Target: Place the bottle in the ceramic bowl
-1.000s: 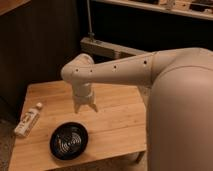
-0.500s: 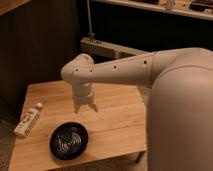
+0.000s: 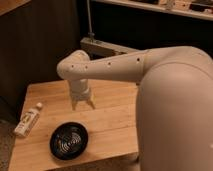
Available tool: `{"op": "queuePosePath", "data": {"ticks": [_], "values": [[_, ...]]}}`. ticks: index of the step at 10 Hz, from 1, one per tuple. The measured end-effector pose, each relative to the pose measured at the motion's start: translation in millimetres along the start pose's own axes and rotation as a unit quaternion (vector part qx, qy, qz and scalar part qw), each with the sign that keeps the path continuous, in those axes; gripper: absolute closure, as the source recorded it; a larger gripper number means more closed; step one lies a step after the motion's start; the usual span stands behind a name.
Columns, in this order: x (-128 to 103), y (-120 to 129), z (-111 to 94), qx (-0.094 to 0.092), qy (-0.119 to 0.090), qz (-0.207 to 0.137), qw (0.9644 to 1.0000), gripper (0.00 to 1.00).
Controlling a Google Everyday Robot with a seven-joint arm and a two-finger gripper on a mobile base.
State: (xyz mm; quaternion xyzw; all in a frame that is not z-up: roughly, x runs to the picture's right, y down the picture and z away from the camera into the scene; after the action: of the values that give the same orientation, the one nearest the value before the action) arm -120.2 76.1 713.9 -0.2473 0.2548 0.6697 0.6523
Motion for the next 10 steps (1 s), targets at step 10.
{"op": "queuePosePath", "data": {"ticks": [10], "values": [[-14.9,0.2,-1.1,-0.018,0.029,0.146,0.9887,0.35]]}}
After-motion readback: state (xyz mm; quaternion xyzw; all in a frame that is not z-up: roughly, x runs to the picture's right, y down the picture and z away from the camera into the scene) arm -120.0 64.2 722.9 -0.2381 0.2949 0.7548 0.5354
